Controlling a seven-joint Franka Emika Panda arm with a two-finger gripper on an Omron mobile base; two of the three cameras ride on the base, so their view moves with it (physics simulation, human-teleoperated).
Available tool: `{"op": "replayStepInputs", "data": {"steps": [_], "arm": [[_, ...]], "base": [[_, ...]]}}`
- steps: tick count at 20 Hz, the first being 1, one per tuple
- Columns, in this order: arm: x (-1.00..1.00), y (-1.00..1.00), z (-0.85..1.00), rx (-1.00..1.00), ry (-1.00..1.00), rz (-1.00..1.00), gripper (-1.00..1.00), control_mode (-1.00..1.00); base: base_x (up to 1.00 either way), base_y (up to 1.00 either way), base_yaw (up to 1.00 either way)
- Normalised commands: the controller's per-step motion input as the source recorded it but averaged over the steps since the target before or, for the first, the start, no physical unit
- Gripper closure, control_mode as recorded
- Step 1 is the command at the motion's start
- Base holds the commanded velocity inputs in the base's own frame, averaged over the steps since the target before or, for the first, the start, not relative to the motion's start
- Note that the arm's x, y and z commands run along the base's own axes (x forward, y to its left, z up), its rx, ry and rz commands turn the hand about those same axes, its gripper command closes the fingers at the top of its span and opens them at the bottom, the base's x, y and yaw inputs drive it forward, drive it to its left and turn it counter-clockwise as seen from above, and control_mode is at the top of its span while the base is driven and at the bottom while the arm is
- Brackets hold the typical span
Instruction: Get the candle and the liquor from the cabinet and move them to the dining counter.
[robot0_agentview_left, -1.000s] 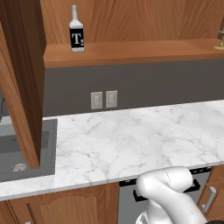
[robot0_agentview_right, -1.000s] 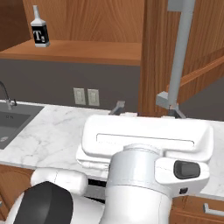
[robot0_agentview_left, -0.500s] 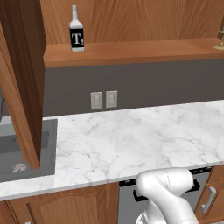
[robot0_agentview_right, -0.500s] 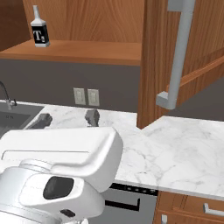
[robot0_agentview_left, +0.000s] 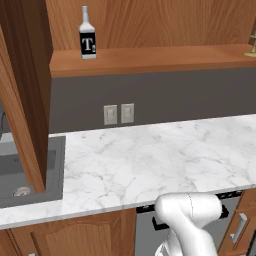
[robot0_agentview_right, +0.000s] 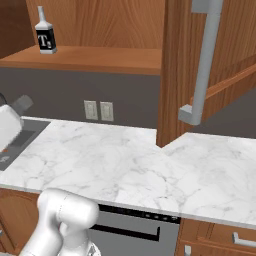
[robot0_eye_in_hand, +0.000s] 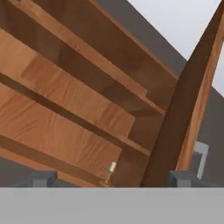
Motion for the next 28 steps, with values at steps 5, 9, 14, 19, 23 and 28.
{"op": "replayStepInputs", "data": {"steps": [5, 9, 14, 19, 23, 28], "arm": [[0.74, 0.81, 0.01, -0.15, 0.00, -0.63, -1.00, -1.00], [0.51, 0.47, 0.00, -0.04, -0.01, -0.70, -1.00, -1.00], [0.22, -0.03, -0.01, 0.13, -0.02, -0.69, -1.00, -1.00], [0.14, -0.53, -0.04, 0.29, -0.02, -0.51, -1.00, -1.00], [0.28, -0.67, -0.01, 0.14, -0.02, -0.25, -1.00, -1.00], [0.28, -0.59, -0.14, 0.02, -0.11, -0.02, -1.00, -1.00]], "base": [[0.00, 0.00, 0.00], [0.00, 0.00, 0.00], [0.00, 0.00, 0.00], [0.00, 0.00, 0.00], [0.00, 0.00, 0.00], [0.00, 0.00, 0.00]]}}
